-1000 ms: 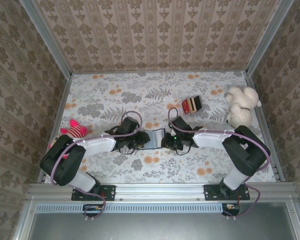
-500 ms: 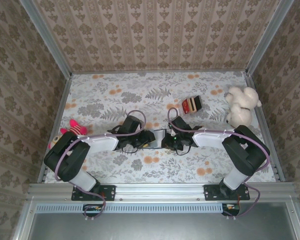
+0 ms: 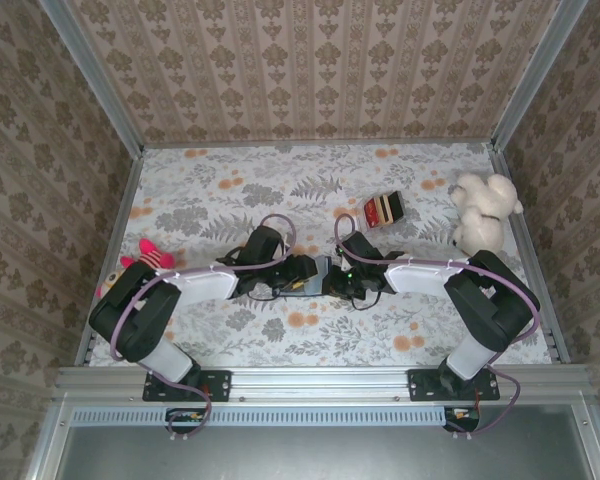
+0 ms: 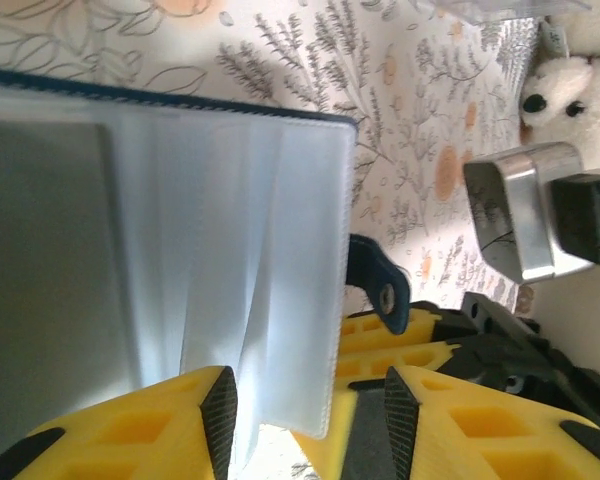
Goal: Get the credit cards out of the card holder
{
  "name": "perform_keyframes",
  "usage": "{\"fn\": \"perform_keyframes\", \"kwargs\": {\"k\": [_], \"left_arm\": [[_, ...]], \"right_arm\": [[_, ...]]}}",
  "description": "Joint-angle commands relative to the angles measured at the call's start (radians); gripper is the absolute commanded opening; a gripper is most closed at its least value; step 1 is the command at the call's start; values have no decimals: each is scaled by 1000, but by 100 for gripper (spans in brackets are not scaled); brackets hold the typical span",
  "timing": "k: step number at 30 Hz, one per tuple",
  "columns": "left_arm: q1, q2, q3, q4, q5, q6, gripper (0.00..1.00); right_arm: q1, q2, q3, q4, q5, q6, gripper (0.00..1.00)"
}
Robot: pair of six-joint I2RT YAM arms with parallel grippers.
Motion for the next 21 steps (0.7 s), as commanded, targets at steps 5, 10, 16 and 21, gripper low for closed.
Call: {"fn": "perform_keyframes", "kwargs": {"k": [5,10,16,21], "left_arm": [[-6,57,66,65,38,29,46],[1,70,87,179,112,-7,44],[32,4,106,74,93,43,45],[82,-104,92,-110,41,130,50]], "right_arm": [[5,2,12,-11,1,-16,17],[5,5,10,-8,3,-16,17],[5,4,9,-10,6,-16,17],[5,6,5,-10,8,-16,16]]}}
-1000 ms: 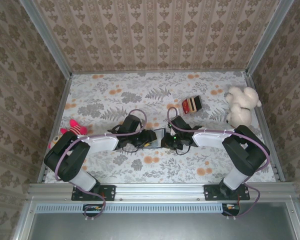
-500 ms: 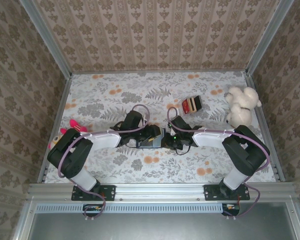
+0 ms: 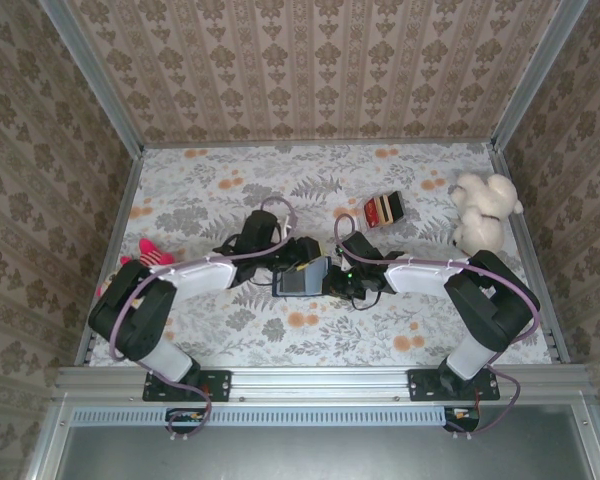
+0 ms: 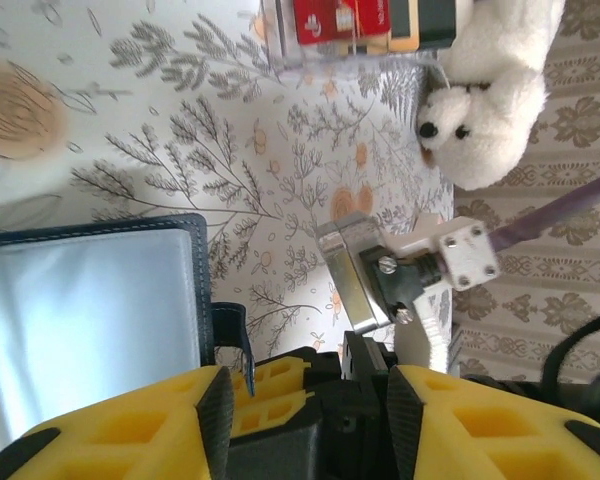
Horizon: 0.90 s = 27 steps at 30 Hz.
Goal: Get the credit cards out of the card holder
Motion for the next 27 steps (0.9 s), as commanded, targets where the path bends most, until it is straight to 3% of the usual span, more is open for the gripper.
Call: {"fn": "perform_keyframes", "kwargs": {"k": [1,7,13,16,21,27], "left_arm": [[34,-99,3,-168,-49,91,52],[66,-199,-66,-412,-199,128,61],[65,-213,-140,-385,-198,77,70],[59,-199,-150,-349,-185,64,68],[36,-134,-104,-369,-172,100,55],[20,-90,-68,-394,-195,115,54]], "right_arm": [[5,5,6,-9,6,-12,17],[5,6,7,-12,8,-12,17],[5,11,8,-14,6,-13,16],[5,12,8,-16,7,-13,16],[5,13,8,-18,10,-13,16],[5,13,5,-21,12,-14,16]]}}
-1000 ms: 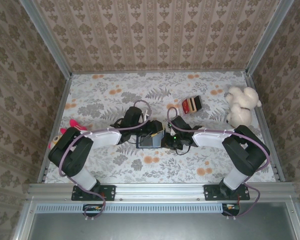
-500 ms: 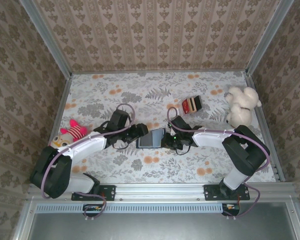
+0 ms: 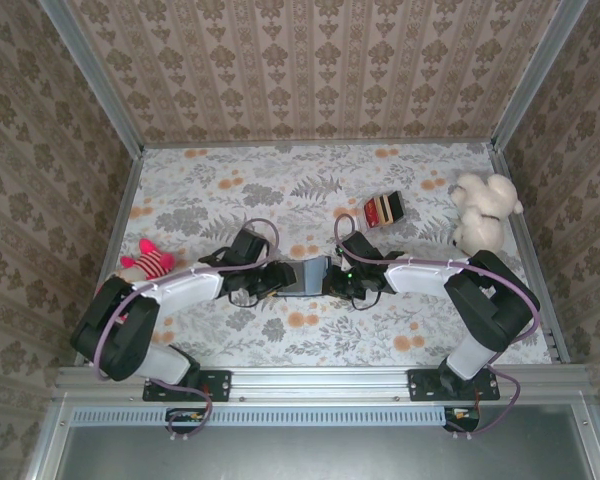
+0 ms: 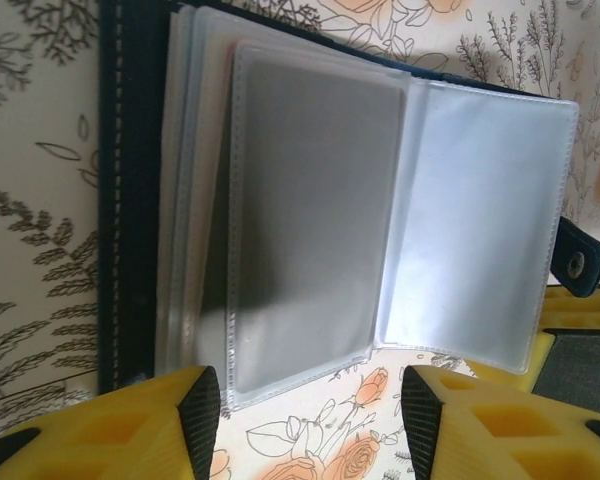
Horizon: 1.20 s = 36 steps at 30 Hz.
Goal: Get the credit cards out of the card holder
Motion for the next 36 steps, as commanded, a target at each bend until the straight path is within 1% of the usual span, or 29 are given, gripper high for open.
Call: {"fn": "perform_keyframes", "kwargs": {"k": [1,6,13,17,20,24,26,36], "left_arm": [[-4,22,34,-15,-14,24,54],[-6,63,60,-38,-27,33,51],[-10,99,67,-44,-26,28,52],[-19,110,75,-76,-29,16,51],[-25,108,78,-70,-8,7,51],[-24,103,68,-10,38,0,52],[-21,95,64,15,42,-5,51],[-8,79,22,207,138,-34,51]], "right_arm": [[5,12,5,-20,12,-13,16],[5,13,5,-19,10,-15,16],[4,17,2,-16,10,-14,16],[5,18,2,-14,9,-14,16],[5,20,3,-14,7,-13,16],[5,20,3,-12,6,-13,16],[5,18,3,-14,6,-13,16],[5,6,0,-17,10,-16,16]]}}
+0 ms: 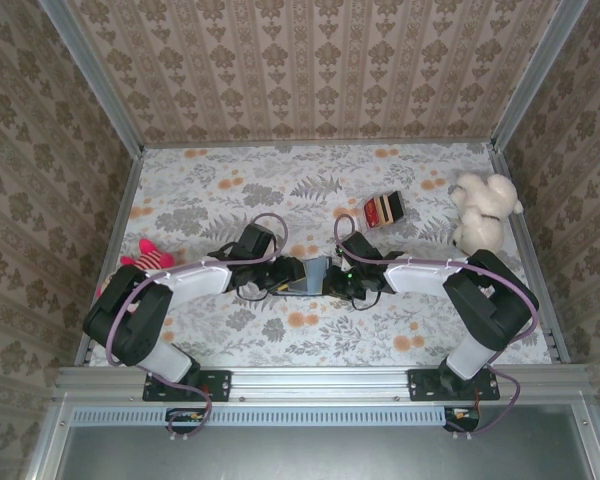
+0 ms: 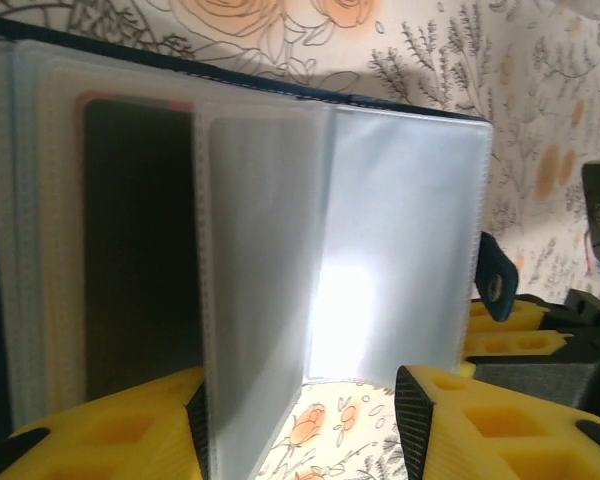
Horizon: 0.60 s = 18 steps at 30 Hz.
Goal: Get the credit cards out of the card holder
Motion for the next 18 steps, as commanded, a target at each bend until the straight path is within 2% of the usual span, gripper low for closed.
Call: {"fn": "perform_keyframes", "kwargs": {"k": [1,7,12,18], "left_arm": [[6,-13,-15,84,57,-25,51],[-10,-5,9,107,63,-27,51],[-36,9,31,121,30,-45,51],[-65,78,76,180,37,-85,50]], "right_arm": [[5,-3,0,-17,7,-18,16],[5,-28,3,-24,15,-16,20],[0,-112,14,-85,100,-51,25],[-21,-211,-29,-82,153,-36,36]]}}
